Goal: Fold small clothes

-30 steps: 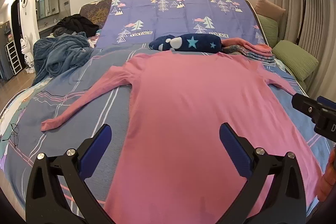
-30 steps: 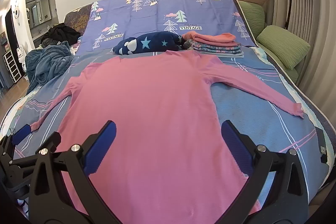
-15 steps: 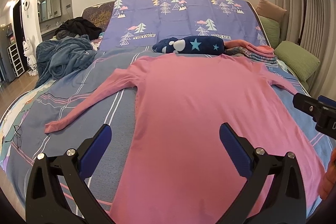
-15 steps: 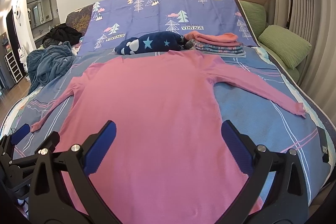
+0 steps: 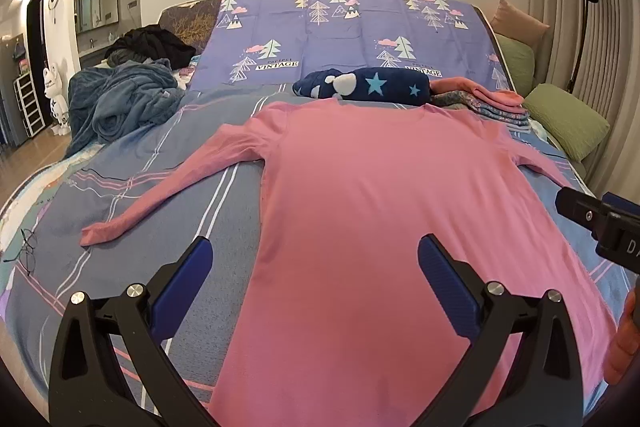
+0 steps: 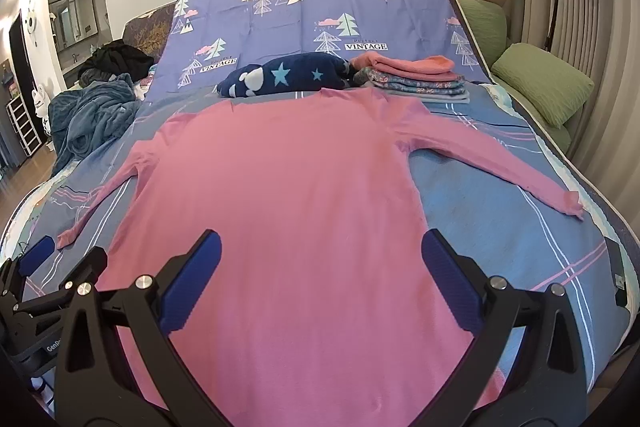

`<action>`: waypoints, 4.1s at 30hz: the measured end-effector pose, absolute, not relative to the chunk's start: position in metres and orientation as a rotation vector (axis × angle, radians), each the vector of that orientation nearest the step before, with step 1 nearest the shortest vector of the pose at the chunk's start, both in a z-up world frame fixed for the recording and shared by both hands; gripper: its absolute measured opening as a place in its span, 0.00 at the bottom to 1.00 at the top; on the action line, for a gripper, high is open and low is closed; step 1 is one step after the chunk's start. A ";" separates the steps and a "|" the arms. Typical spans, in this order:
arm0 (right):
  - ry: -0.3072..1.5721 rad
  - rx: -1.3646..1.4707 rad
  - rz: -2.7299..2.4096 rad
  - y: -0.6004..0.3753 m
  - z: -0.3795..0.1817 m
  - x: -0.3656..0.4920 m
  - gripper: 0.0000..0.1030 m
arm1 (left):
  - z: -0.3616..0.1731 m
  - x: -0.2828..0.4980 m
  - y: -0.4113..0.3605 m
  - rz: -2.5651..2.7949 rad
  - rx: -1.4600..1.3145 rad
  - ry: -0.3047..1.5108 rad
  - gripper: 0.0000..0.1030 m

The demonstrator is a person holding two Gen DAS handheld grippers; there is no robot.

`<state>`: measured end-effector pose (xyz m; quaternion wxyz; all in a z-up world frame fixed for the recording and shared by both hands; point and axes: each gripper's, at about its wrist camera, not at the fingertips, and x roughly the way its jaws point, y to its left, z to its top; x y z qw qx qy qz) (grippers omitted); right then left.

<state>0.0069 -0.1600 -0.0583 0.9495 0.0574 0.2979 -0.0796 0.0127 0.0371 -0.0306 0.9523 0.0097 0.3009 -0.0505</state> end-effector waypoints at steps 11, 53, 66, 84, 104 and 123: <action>0.644 0.085 -0.162 -0.148 -0.068 0.023 0.98 | -0.036 0.023 0.063 -0.120 -0.081 0.624 0.99; 0.807 0.037 -0.267 -0.180 -0.104 0.121 0.98 | -0.060 0.201 0.354 0.269 -0.889 0.636 0.04; 0.746 0.130 -0.323 -0.236 -0.096 0.103 0.98 | 0.054 0.247 0.007 -0.369 -0.262 0.523 0.04; 0.767 0.238 0.004 -0.276 -0.086 0.149 0.82 | -0.032 0.221 0.000 -0.237 0.130 0.596 0.87; 0.932 0.468 0.106 -0.210 -0.096 0.313 0.05 | -0.046 0.219 0.058 -0.178 0.275 0.629 0.88; 0.841 0.517 -0.035 -0.310 -0.108 0.252 0.52 | -0.087 0.249 0.072 0.097 0.421 0.774 0.94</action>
